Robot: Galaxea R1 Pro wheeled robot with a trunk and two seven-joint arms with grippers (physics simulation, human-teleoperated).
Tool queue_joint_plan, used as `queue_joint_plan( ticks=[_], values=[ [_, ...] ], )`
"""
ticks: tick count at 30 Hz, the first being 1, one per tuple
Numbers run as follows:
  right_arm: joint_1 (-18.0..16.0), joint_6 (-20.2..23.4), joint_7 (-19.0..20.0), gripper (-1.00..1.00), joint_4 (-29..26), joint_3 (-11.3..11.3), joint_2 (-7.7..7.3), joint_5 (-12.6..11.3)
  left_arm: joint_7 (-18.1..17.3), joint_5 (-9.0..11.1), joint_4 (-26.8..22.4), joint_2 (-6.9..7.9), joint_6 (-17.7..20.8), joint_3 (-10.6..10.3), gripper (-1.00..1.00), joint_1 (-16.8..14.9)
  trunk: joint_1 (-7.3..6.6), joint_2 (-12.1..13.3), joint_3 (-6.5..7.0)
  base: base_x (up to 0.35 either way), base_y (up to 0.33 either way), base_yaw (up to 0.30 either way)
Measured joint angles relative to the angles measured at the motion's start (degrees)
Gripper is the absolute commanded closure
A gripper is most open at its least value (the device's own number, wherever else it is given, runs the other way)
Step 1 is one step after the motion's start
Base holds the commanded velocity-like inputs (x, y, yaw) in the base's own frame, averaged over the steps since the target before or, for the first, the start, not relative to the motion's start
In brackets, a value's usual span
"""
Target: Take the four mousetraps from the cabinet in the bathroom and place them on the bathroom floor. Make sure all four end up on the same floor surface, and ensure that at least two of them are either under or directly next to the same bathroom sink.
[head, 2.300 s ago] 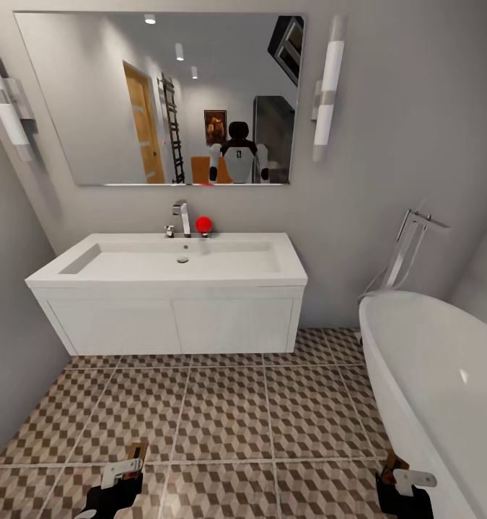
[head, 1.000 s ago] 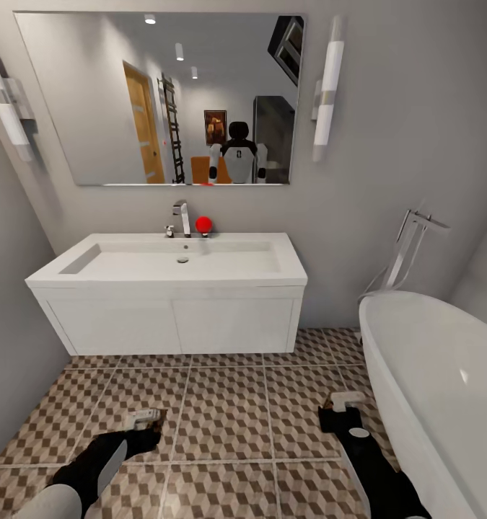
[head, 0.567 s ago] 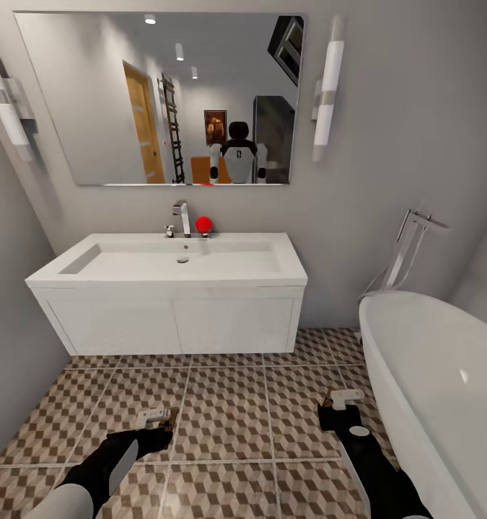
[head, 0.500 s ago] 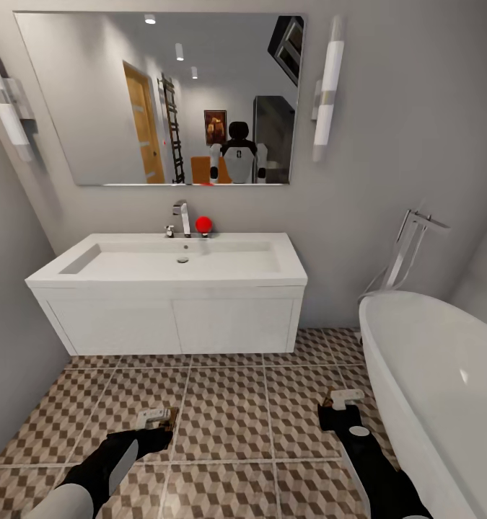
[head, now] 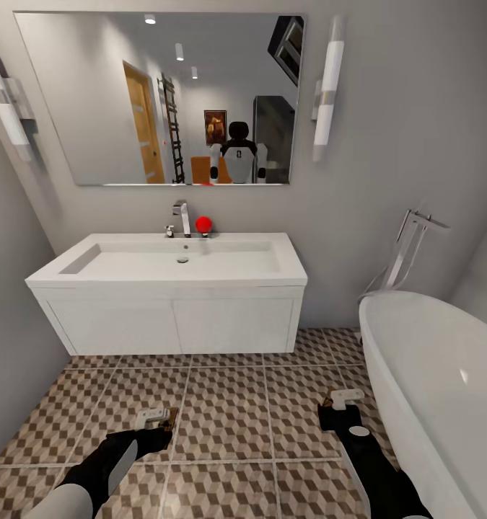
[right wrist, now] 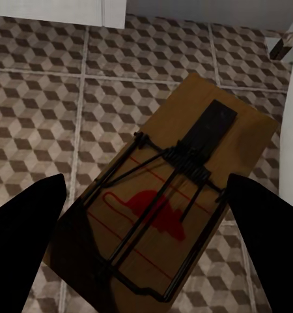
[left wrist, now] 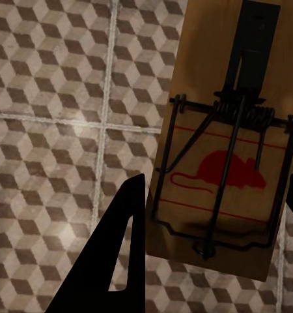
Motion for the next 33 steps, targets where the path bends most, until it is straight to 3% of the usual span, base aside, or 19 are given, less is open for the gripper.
queue_joint_plan(
  ticks=[9, 15, 21, 24, 27, 33],
  values=[
    [0.00, 1.51, -0.28, 1.00, 0.22, 1.07, 0.08, 0.72, 0.10, 0.00, 0.00, -0.04, 0.07, -0.02, 1.00, 0.00, 0.00, 0.00, 0.00, 0.000, 0.000, 0.000],
    [0.01, 8.47, -0.05, 1.00, 0.24, 8.65, 0.25, 4.34, 0.19, -0.08, 0.05, -0.05, 0.16, -0.02, 1.00, 0.00, 0.00, 0.00, 0.00, 0.000, 0.000, 0.000],
    [0.01, 9.64, 1.27, 1.00, 0.24, 11.80, 0.00, 4.84, 0.20, -0.15, 0.09, -0.05, 0.17, -0.02, 1.00, 0.00, 0.00, 0.00, 0.00, 0.000, 0.000, 0.000],
    [0.00, 8.22, 6.25, 1.00, 0.27, 13.20, -0.37, 4.59, 0.20, -0.17, 0.09, -0.05, 0.17, -0.06, 1.00, 0.00, 0.00, 0.00, 0.00, 0.000, 0.000, 0.000],
    [0.00, 5.21, 13.84, 1.00, 0.33, 13.39, -1.48, 4.70, 0.20, -0.17, 0.09, -0.04, 0.17, -0.06, 1.00, 0.00, 0.00, 0.00, 0.00, 0.000, 0.000, 0.000],
    [0.00, 2.60, 21.31, 1.00, 0.35, 13.39, -3.60, 4.57, 0.20, -0.17, 0.09, -0.05, 0.17, -0.09, 1.00, 0.00, 0.00, 0.00, 0.00, 0.000, 0.000, 0.000]
  ],
)
